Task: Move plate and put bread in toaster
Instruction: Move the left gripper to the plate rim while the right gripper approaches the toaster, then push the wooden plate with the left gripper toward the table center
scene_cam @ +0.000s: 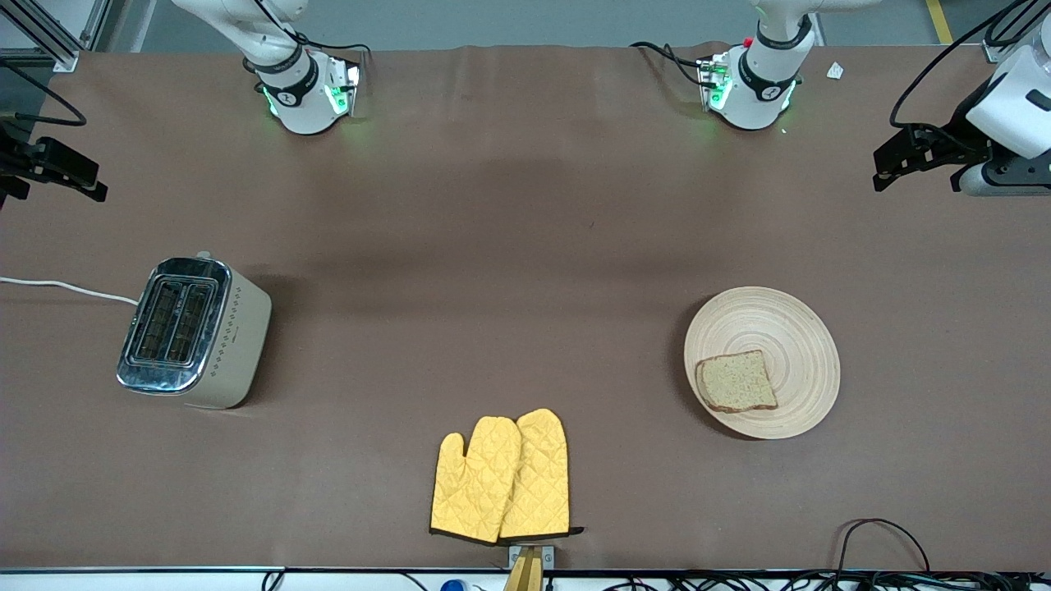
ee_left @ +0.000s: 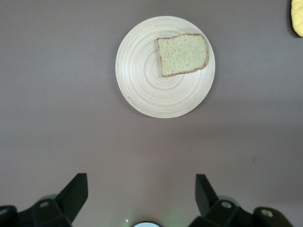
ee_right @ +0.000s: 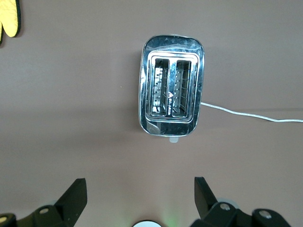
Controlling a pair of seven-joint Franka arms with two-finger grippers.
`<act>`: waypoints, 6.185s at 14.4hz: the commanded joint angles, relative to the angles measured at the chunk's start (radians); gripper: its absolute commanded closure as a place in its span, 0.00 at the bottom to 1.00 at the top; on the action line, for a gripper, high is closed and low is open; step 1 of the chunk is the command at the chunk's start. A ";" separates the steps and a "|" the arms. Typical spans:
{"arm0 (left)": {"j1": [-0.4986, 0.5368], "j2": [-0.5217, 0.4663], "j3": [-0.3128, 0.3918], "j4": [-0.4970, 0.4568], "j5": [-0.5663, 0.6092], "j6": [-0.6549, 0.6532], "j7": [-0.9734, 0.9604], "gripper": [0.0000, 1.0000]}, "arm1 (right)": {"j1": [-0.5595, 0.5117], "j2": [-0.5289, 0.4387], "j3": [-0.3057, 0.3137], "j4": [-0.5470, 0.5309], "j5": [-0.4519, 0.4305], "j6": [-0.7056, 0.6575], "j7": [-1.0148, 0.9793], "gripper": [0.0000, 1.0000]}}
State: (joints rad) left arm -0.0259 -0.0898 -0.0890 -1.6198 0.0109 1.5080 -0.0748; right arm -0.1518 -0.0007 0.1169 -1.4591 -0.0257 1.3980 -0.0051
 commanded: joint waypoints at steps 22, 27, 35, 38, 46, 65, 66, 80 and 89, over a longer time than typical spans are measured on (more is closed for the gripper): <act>0.452 0.528 0.184 -0.025 -0.681 0.140 0.732 0.00 | -0.015 0.099 0.015 0.000 -0.008 0.006 0.004 0.00; 0.501 0.735 0.183 -0.023 -0.871 0.138 0.892 0.01 | -0.019 0.163 0.014 -0.040 0.001 0.105 0.004 0.00; 0.462 0.838 0.178 -0.017 -0.993 0.184 0.886 0.09 | 0.024 0.252 0.015 -0.070 0.001 0.139 0.004 0.00; 0.452 0.860 0.170 -0.017 -1.029 0.196 0.888 0.12 | 0.046 0.246 0.018 -0.075 0.003 0.116 0.010 0.00; 0.416 0.881 0.141 -0.015 -1.088 0.288 0.888 0.19 | 0.166 0.274 0.021 -0.131 0.220 0.113 0.131 0.00; 0.351 0.881 0.094 -0.015 -1.095 0.345 0.882 1.00 | 0.302 0.291 0.021 -0.398 0.631 0.672 0.135 0.00; 0.350 0.865 0.089 -0.015 -1.088 0.342 0.883 1.00 | 0.322 0.288 0.021 -0.426 0.647 0.723 0.135 0.00; 0.301 0.737 -0.224 -0.014 -0.944 0.330 0.880 1.00 | 0.316 0.289 0.018 -0.454 0.652 0.737 0.122 0.00; 0.031 0.783 -0.235 -0.032 -1.060 0.535 0.808 1.00 | 0.297 0.295 0.015 -0.468 0.647 0.739 0.113 0.00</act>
State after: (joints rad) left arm 0.0517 0.6918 -0.3202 -1.6442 -1.0003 1.9904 0.7403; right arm 0.1564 0.3128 0.1268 -1.8991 0.6046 2.1284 0.1267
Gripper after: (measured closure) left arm 0.903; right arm 0.000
